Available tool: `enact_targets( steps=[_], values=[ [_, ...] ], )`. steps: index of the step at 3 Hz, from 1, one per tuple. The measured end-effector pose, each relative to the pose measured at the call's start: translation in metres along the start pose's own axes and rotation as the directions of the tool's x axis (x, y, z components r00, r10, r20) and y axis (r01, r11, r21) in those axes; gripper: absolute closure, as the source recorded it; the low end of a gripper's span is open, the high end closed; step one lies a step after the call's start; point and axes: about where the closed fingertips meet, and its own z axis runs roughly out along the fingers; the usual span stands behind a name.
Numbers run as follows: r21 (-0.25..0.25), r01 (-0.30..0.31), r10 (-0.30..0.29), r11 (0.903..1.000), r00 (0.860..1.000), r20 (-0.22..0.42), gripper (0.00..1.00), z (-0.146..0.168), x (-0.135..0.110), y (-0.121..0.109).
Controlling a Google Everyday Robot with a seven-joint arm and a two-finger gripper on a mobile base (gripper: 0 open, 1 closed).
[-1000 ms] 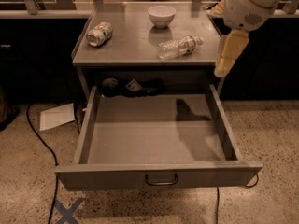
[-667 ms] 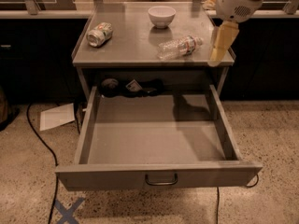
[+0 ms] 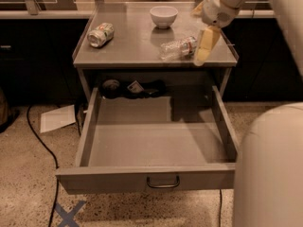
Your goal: Place water bottle into top drawer
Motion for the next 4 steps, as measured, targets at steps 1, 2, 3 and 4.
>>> enact_targets(
  steps=[1, 2, 3, 4],
  values=[
    [-0.046, 0.002, 0.0, 0.9989, 0.999, 0.046, 0.0, 0.035, -0.011, -0.006],
    [-0.046, 0.003, 0.0, 0.999, 0.999, 0.046, 0.0, 0.036, -0.011, -0.007],
    [-0.021, 0.023, -0.022, 0.9995, 0.998, 0.054, 0.0, 0.048, -0.015, -0.025],
    [-0.007, 0.06, -0.06, 0.9982, 0.998, 0.038, 0.0, 0.078, -0.019, -0.049]
  ],
)
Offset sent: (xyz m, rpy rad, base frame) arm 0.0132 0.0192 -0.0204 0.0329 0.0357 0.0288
